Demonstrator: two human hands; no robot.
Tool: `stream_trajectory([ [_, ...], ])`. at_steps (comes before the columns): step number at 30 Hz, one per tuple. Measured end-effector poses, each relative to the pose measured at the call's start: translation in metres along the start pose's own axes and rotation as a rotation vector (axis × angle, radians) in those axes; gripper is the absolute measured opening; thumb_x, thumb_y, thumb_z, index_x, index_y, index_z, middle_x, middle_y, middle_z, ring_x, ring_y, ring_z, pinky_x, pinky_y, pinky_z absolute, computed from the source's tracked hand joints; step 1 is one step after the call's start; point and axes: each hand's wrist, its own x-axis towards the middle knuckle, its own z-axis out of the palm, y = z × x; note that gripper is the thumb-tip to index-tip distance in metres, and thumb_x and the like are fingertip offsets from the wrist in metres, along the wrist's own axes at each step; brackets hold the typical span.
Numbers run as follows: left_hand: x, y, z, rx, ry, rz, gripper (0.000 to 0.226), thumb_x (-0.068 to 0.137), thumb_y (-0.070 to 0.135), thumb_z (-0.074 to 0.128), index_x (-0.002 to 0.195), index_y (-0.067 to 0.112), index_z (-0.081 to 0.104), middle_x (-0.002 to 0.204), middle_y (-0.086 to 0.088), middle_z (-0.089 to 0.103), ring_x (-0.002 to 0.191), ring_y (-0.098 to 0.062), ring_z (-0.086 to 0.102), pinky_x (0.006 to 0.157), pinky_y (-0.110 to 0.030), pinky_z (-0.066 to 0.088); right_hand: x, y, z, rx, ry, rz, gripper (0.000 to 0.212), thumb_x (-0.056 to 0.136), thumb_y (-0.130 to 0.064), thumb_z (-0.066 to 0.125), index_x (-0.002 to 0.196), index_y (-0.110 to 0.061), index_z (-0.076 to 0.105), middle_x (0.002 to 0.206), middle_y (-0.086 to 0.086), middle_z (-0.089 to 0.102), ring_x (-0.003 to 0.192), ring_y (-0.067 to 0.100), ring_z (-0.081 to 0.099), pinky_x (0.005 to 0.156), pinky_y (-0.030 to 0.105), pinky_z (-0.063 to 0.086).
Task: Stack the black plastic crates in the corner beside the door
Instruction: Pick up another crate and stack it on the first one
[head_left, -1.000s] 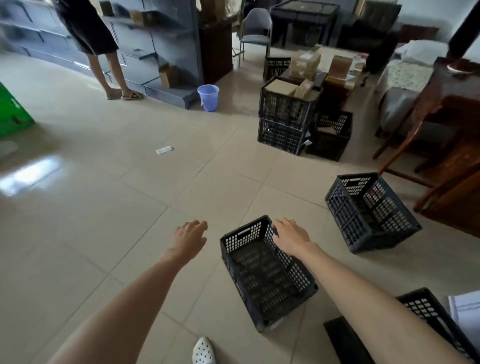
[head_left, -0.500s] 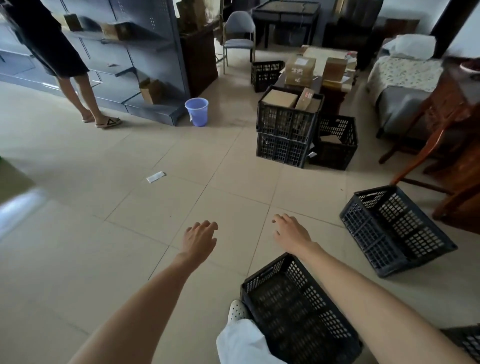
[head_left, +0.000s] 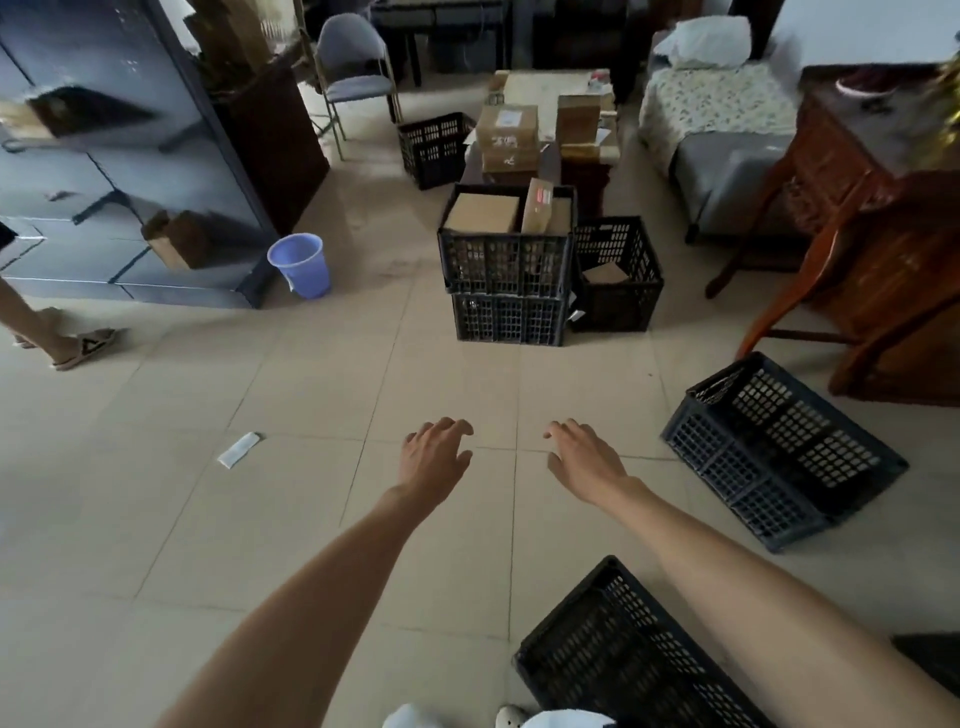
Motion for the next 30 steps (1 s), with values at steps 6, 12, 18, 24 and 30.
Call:
stream_trajectory([
  [6,0.120,0.000,0.001,0.051,-0.078,0.193,0.032,0.095,0.032,0.054,0.126,0.028,0.056,0.128,0.007,0.059,0.119,-0.020,0.054,0.097,-0.035,0.040,0.064,0.039,-0.009,-0.033,0.006,0.189,0.034,0.096,-0.020,0.042,0.130,-0.015,0.044,0.130,0.005,0.048,0.114,0.025,0.047,0.078,0.034,0.046],
  [12,0.242,-0.016,-0.004,0.073,-0.210,0.345,0.032,0.095,0.030,0.053,0.126,0.028,0.056,0.130,0.007,0.058,0.119,-0.020,0.054,0.098,-0.036,0.041,0.143,0.055,-0.021,0.065,0.009,0.460,0.034,0.095,-0.018,0.044,0.129,-0.015,0.045,0.129,0.006,0.048,0.116,0.025,0.047,0.076,0.032,0.042],
  [18,0.357,0.004,-0.006,0.096,-0.263,0.562,0.029,0.094,0.030,0.055,0.123,0.028,0.058,0.126,0.006,0.061,0.114,-0.020,0.058,0.096,-0.036,0.045,0.203,0.064,-0.033,0.241,0.151,0.677,0.035,0.096,-0.022,0.044,0.132,-0.018,0.044,0.133,0.004,0.048,0.121,0.024,0.047,0.091,0.038,0.048],
  [24,0.422,0.080,0.022,0.167,-0.350,0.812,0.031,0.095,0.032,0.054,0.125,0.029,0.056,0.126,0.006,0.061,0.113,-0.020,0.058,0.094,-0.035,0.045,0.197,0.110,-0.032,0.278,0.174,0.906,0.036,0.095,-0.026,0.046,0.130,-0.017,0.047,0.130,0.004,0.051,0.117,0.025,0.050,0.095,0.039,0.046],
  [30,0.460,0.195,0.060,0.199,-0.439,1.011,0.033,0.096,0.034,0.050,0.129,0.027,0.053,0.129,0.004,0.057,0.117,-0.022,0.056,0.096,-0.037,0.043,0.148,0.193,-0.032,0.434,0.149,1.215,0.047,0.094,-0.022,0.044,0.140,-0.014,0.038,0.139,0.008,0.046,0.125,0.027,0.046,0.102,0.039,0.041],
])
